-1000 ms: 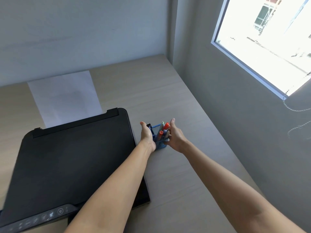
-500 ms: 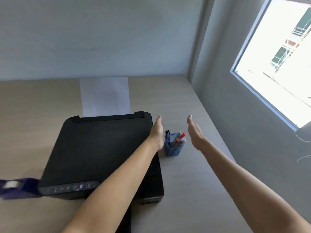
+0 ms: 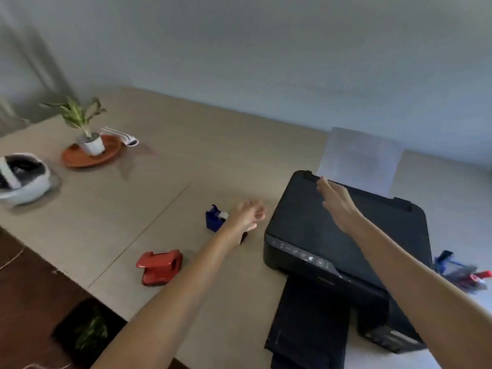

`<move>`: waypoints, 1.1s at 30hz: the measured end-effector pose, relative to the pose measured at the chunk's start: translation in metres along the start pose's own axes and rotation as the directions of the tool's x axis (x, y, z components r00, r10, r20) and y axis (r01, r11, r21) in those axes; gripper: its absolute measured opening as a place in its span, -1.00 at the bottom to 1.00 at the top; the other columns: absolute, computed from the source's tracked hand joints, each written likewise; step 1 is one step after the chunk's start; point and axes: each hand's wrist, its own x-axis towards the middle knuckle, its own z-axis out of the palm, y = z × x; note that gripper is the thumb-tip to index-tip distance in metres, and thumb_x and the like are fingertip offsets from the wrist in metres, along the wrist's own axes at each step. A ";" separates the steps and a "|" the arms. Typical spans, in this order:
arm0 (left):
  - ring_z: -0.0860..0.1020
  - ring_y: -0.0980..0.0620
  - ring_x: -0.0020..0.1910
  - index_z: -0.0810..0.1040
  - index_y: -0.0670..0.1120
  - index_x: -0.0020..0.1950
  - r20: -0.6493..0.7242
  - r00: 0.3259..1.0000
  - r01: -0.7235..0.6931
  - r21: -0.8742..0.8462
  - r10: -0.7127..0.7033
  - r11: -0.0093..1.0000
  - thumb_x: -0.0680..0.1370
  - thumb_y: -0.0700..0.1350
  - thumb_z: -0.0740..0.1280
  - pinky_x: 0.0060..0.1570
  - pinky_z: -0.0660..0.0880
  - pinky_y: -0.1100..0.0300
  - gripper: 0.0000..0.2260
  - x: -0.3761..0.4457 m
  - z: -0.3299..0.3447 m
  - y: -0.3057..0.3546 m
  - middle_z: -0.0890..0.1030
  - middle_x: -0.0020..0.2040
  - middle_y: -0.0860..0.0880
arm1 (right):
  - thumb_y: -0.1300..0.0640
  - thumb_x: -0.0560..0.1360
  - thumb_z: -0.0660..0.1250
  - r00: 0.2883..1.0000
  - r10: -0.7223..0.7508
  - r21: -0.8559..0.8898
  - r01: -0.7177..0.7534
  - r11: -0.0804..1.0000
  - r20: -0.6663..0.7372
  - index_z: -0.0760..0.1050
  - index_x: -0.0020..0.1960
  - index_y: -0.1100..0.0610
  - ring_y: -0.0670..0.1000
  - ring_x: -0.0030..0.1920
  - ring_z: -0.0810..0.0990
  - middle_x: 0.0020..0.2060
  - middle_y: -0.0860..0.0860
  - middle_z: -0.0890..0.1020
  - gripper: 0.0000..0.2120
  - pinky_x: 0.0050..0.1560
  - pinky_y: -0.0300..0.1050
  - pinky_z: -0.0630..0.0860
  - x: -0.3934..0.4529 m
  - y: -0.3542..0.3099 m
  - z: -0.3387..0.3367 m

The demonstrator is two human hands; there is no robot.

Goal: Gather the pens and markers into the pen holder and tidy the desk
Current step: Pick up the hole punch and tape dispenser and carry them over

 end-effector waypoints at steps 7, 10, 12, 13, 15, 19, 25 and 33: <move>0.53 0.04 0.01 0.53 -0.17 0.28 -0.279 0.960 0.083 0.343 0.017 0.936 0.57 -0.19 0.29 -0.09 0.46 0.32 -0.72 -0.011 -0.209 -0.080 0.58 0.17 -0.11 | -0.04 0.53 0.29 0.977 0.015 -0.273 0.044 0.961 0.211 0.35 0.43 0.16 0.09 0.32 0.46 0.37 0.09 0.47 -0.47 0.23 -0.07 0.41 -0.002 -0.012 0.181; 0.50 -0.02 0.28 0.43 -0.11 0.40 -0.225 0.973 0.169 0.581 -0.042 0.796 0.52 -0.08 0.38 0.08 0.46 0.25 -0.54 -0.014 -0.264 -0.103 0.47 0.30 0.01 | -0.05 0.48 0.32 0.967 0.097 -0.434 0.015 0.901 0.235 0.23 0.48 0.17 0.09 0.23 0.48 0.38 0.09 0.42 -0.35 0.01 -0.13 0.46 -0.001 0.004 0.227; 0.44 -0.03 0.36 0.37 -0.09 0.45 -0.092 0.986 0.162 0.712 -0.138 0.683 0.46 0.03 0.45 0.25 0.43 0.19 -0.40 -0.014 -0.283 -0.118 0.40 0.37 -0.02 | -0.09 0.44 0.37 0.964 0.119 -0.559 0.035 0.828 0.236 0.19 0.46 0.20 0.13 0.23 0.46 0.36 0.14 0.37 -0.27 0.01 -0.07 0.49 0.006 0.018 0.246; 0.43 -0.03 0.37 0.36 -0.08 0.45 -0.048 0.983 0.151 0.757 -0.177 0.636 0.43 0.07 0.46 0.32 0.40 0.16 -0.36 -0.012 -0.286 -0.126 0.38 0.40 -0.04 | -0.08 0.42 0.41 0.964 0.130 -0.599 0.034 0.800 0.230 0.21 0.43 0.23 0.14 0.21 0.46 0.34 0.16 0.37 -0.27 0.02 -0.04 0.49 0.011 0.025 0.252; 0.39 -0.02 0.39 0.34 -0.06 0.46 -0.031 0.981 0.141 0.795 -0.193 0.590 0.41 0.15 0.45 0.36 0.37 0.16 -0.31 -0.008 -0.286 -0.138 0.32 0.42 -0.04 | -0.02 0.38 0.46 0.964 0.155 -0.646 0.022 0.763 0.217 0.27 0.34 0.25 0.12 0.12 0.47 0.28 0.17 0.40 -0.33 -0.05 -0.06 0.47 0.022 0.038 0.261; 0.40 -0.03 0.34 0.41 -0.06 0.38 -0.080 0.988 0.144 0.786 -0.133 0.602 0.40 0.31 0.36 0.35 0.37 0.11 -0.33 0.012 -0.286 -0.155 0.36 0.35 -0.02 | 0.10 0.31 0.51 0.961 0.188 -0.674 -0.002 0.738 0.204 0.35 0.29 0.18 0.08 0.04 0.50 0.22 0.13 0.48 -0.38 -0.15 -0.13 0.44 0.040 0.063 0.277; 0.45 -0.04 0.30 0.49 -0.11 0.25 -0.090 0.979 0.185 0.770 -0.184 0.611 0.41 0.35 0.31 0.32 0.39 0.10 -0.37 0.029 -0.294 -0.160 0.31 0.37 0.00 | 0.08 0.30 0.51 0.974 0.113 -0.710 0.061 0.702 0.195 0.45 0.20 0.18 0.08 -0.09 0.55 0.07 0.12 0.61 -0.48 -0.21 -0.11 0.49 0.056 0.071 0.282; 0.42 0.09 -0.23 0.43 -0.03 -0.25 -0.049 0.995 0.101 0.594 -0.089 0.798 0.43 0.27 0.36 -0.22 0.32 0.23 -0.62 0.020 -0.271 -0.095 0.38 -0.07 -0.01 | 0.05 0.34 0.44 0.926 -0.099 -0.701 0.342 0.626 0.364 0.38 0.12 0.18 0.12 -0.04 0.59 0.04 0.11 0.58 -0.56 -0.10 0.02 0.62 0.035 0.019 0.247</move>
